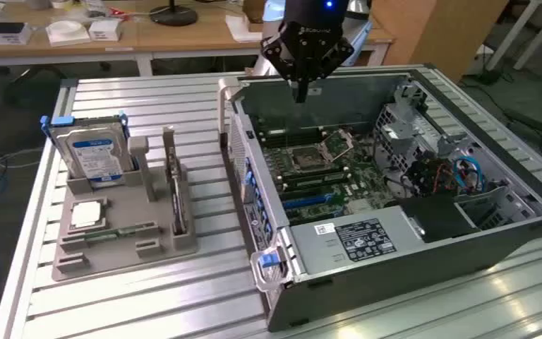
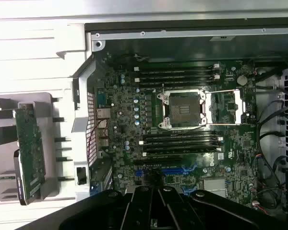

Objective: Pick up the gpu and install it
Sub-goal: 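Reach for the gpu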

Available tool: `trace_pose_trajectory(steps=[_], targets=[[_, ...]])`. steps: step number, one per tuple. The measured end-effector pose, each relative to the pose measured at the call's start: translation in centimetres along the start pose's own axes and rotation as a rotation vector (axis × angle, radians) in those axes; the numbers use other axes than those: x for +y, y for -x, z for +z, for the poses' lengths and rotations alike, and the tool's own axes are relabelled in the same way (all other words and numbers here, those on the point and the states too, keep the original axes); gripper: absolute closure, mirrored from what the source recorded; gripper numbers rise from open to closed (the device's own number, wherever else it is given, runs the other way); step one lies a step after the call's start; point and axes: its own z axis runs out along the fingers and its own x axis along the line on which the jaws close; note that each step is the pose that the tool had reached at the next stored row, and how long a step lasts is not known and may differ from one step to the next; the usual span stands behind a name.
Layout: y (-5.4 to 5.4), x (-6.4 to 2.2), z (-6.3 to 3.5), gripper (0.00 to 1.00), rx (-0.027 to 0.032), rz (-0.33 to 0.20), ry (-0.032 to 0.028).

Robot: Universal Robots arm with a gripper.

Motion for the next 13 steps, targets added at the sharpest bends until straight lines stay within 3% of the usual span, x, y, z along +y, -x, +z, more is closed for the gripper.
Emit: trace_pose_trajectory(steps=[4, 13], targets=[[-0.5, -0.04, -0.02, 0.9, 0.0001, 0.0, -0.0002], [-4.5, -0.33, -0.08, 0.9, 0.0, 0.0, 0.0]])
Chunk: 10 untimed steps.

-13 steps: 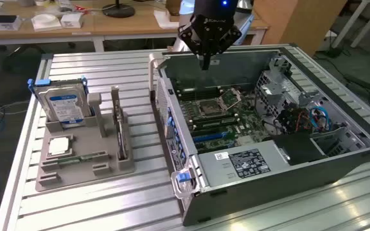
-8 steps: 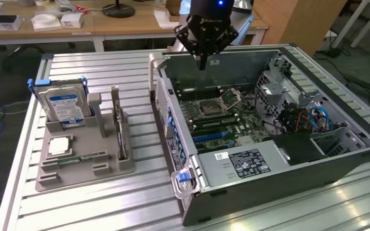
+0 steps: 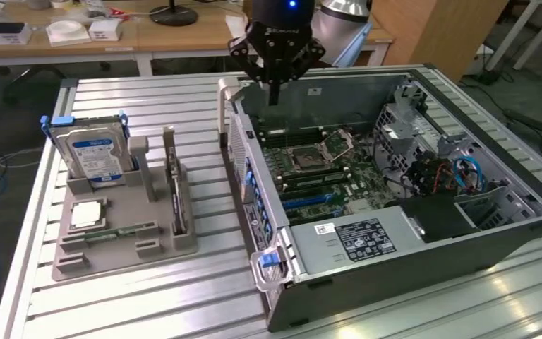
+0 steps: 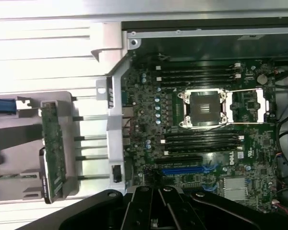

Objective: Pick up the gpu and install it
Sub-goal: 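Reach for the gpu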

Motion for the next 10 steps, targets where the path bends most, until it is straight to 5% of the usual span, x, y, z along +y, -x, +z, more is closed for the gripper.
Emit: trace_pose_trajectory(steps=[10], targets=[[-3.6, -0.27, -0.04, 0.9, 0.0, 0.0, 0.0]])
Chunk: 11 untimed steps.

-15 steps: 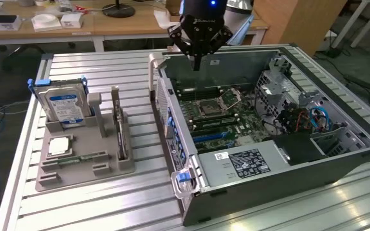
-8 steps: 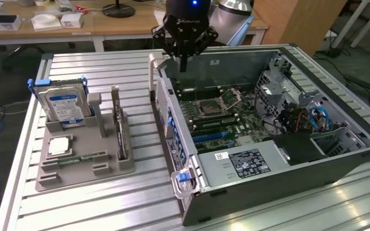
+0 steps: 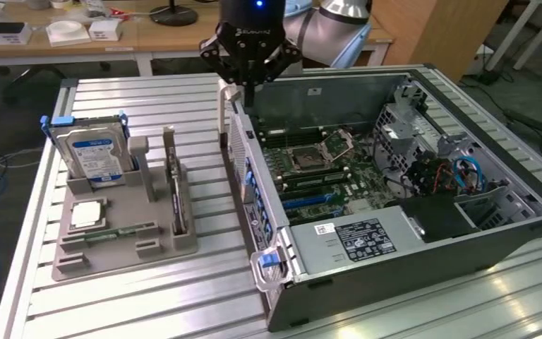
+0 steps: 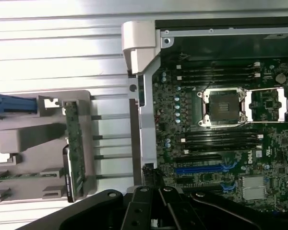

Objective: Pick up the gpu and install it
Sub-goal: 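Reach for the gpu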

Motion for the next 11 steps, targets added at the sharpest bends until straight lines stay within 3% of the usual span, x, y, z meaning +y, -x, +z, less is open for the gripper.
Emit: trace_pose_trajectory(steps=[11], targets=[[-4.0, -0.3, -0.05, 0.9, 0.0, 0.0, 0.0001]])
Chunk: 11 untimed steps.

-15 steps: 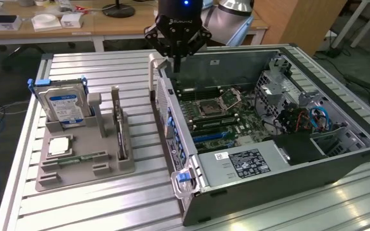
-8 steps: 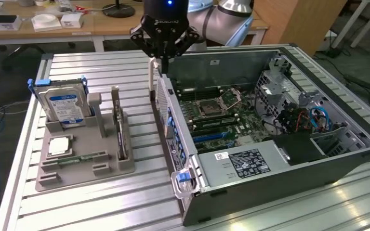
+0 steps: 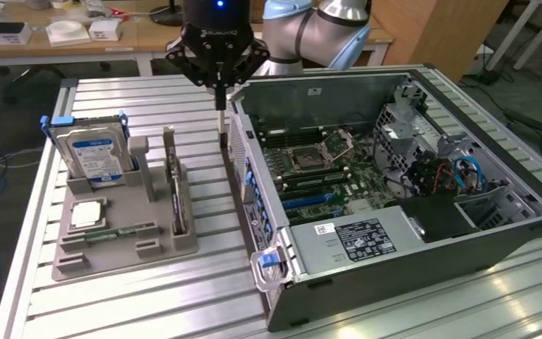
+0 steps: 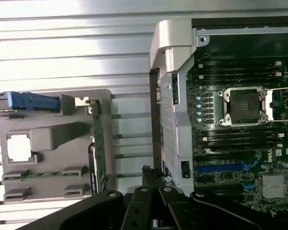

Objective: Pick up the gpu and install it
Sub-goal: 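Reach for the gpu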

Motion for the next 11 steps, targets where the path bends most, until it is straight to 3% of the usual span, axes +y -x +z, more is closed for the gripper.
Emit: trace_pose_trajectory(steps=[11], targets=[[-3.7, -0.28, 0.0, 0.9, 0.0001, 0.0, -0.0001]])
